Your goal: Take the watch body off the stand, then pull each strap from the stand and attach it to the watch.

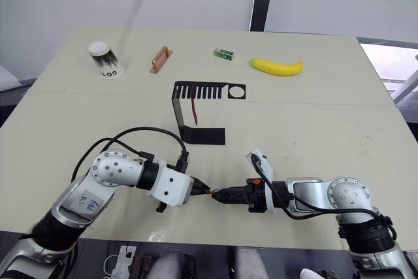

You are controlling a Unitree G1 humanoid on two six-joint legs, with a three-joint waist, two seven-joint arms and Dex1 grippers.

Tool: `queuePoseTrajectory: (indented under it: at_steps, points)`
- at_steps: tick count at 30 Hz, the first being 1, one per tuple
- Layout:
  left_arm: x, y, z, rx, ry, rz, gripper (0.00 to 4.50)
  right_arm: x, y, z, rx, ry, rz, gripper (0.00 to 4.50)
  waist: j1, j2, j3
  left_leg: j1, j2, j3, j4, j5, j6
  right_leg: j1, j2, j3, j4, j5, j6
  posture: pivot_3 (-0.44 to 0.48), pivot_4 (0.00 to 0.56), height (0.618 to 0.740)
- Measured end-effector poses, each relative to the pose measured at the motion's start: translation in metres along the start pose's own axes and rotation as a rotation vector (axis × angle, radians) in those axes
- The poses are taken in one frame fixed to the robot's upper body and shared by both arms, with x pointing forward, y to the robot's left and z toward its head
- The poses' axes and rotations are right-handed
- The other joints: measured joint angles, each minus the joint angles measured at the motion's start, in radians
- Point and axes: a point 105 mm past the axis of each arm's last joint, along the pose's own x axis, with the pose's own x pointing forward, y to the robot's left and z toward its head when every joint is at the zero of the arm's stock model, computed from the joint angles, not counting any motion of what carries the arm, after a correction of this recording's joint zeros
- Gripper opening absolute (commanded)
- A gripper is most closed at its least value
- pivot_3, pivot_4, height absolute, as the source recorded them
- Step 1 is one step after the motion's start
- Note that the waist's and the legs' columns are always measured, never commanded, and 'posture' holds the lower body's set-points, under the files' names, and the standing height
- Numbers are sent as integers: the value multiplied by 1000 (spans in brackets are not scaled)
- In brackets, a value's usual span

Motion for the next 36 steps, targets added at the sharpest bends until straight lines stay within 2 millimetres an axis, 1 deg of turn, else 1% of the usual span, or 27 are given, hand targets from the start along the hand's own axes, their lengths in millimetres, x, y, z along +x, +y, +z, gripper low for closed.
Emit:
queuePoseTrajectory:
  at_steps: [5, 10, 24, 26, 29, 31, 32, 34, 36]
  points:
    - [2, -4, -4, -18, 14, 1, 0, 2, 5, -2, 13, 11, 37, 1585, 0, 0, 0, 0, 0, 0, 0, 0, 0, 0, 0, 0, 0, 0, 0, 0, 150, 739]
    - [5, -3, -6, -32, 24, 11, 0, 3, 7, -3, 19, 15, 50, 1585, 0, 0, 0, 0, 0, 0, 0, 0, 0, 0, 0, 0, 0, 0, 0, 0, 150, 739]
    - [5, -3, -4, -65, 12, 18, 0, 5, 13, -5, 24, 28, 87, 1585, 0, 0, 0, 0, 0, 0, 0, 0, 0, 0, 0, 0, 0, 0, 0, 0, 150, 739]
    - [1, -6, -3, -73, 8, 21, 0, 5, 16, -6, 17, 30, 95, 1585, -1, 0, 0, 0, 0, 0, 0, 0, 0, 0, 0, 0, 0, 0, 0, 0, 150, 739]
    - [-7, -19, -8, -130, -7, -4, 0, 4, 15, -5, 15, 21, 88, 1585, -1, 0, 0, 0, 0, 0, 0, 0, 0, 0, 0, 0, -1, 0, 0, 0, 150, 739]
    - [-16, -23, -12, -159, -13, 0, 0, 2, 16, -3, 12, 12, 89, 1585, 0, 0, 0, 0, 0, 0, 0, 0, 0, 0, 0, 0, -1, 0, 0, 0, 150, 739]
    - [-23, -22, -16, -161, -2, 7, 0, 1, 16, -3, 12, 10, 94, 1585, 0, 0, 0, 0, 0, 0, 0, 0, 0, 0, 0, 0, -1, 0, 0, 0, 150, 739]
    - [-44, -15, -25, -156, 31, 40, 0, -2, 18, -2, 7, -2, 114, 1585, 0, 0, 0, 0, 0, 0, 0, 0, 0, 0, 0, 0, -1, 0, 0, 0, 150, 739]
    - [-52, -12, -25, -153, 25, 53, 0, -3, 19, -1, 6, -7, 124, 1585, 0, 0, 0, 0, 0, 0, 0, 0, 0, 0, -1, 0, -2, 0, 0, 0, 150, 739]
